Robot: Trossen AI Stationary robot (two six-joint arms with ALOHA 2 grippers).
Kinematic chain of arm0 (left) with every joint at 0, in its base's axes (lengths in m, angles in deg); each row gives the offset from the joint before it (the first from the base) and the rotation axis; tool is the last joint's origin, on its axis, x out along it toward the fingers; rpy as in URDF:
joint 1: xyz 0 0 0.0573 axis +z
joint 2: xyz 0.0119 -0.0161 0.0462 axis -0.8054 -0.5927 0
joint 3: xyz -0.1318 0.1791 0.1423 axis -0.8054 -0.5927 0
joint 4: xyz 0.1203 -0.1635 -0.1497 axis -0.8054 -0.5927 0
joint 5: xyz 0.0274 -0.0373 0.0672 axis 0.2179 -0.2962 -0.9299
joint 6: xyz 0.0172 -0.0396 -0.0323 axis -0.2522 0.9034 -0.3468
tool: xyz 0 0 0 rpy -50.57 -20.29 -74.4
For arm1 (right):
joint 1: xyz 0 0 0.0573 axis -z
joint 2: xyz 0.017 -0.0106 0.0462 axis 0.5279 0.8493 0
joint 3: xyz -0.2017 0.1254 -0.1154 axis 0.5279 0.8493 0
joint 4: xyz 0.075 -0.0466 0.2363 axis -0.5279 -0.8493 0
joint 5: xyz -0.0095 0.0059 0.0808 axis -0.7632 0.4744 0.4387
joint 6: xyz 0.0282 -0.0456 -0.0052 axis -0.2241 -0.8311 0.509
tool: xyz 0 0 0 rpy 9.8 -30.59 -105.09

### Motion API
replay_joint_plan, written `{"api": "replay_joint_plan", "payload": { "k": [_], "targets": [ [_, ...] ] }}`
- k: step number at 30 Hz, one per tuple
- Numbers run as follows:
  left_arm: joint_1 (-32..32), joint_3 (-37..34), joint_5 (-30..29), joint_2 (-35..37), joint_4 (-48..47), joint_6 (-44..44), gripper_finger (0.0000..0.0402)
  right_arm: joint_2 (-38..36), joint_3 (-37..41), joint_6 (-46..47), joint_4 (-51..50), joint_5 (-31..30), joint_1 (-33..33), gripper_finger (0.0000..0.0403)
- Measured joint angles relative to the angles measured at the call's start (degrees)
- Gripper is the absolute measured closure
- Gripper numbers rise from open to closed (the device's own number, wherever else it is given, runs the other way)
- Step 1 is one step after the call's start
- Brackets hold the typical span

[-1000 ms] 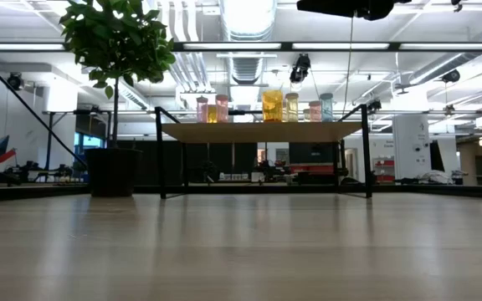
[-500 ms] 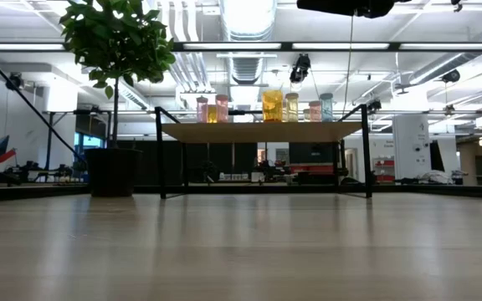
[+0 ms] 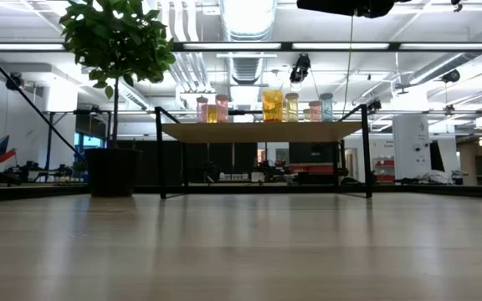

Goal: Pick and place medicine bottles onto shelf by color
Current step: Put the blue pill bottle on the shelf

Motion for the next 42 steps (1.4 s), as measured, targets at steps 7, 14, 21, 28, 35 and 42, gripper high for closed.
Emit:
{"api": "replay_joint_plan", "payload": {
  "k": [7, 14, 21, 28, 35, 42],
  "targets": [
    [0.0, 0.0, 0.0, 0.0, -0.4, 0.4, 0.0277, 0.0, 0.0, 0.0, 0.0, 0.0, 0.0, 0.0394],
    [0.1, 0.5, -0.1, 0.0, -0.4, 0.3, 0.0307, 0.0, 0.0, 0.5, 0.0, 0.0, 0.0, 0.0394],
    [5.2, 6.1, -0.1, 0.5, 8.5, -13.9, 0.0288, 0.0, 0.0, 0.4, 0.0, 0.0, 0.0, 0.0394],
    [18.5, 15.1, -0.2, -0.1, 11.9, -37.6, 0.0287, 0.0, 0.0, 0.4, -0.2, 0.0, 0.0, 0.0394],
    [31.4, 26.3, -0.4, -0.1, 11.0, -58.9, 0.0286, 0.0, -0.1, 0.3, -1.8, -0.5, 0.0, 0.0394],
    [45.1, 37.4, -0.3, -0.1, 4.9, -78.4, 0.0286, -3.9, -0.1, 2.0, -8.1, -0.5, -0.1, 0.0394]
  ]
}}
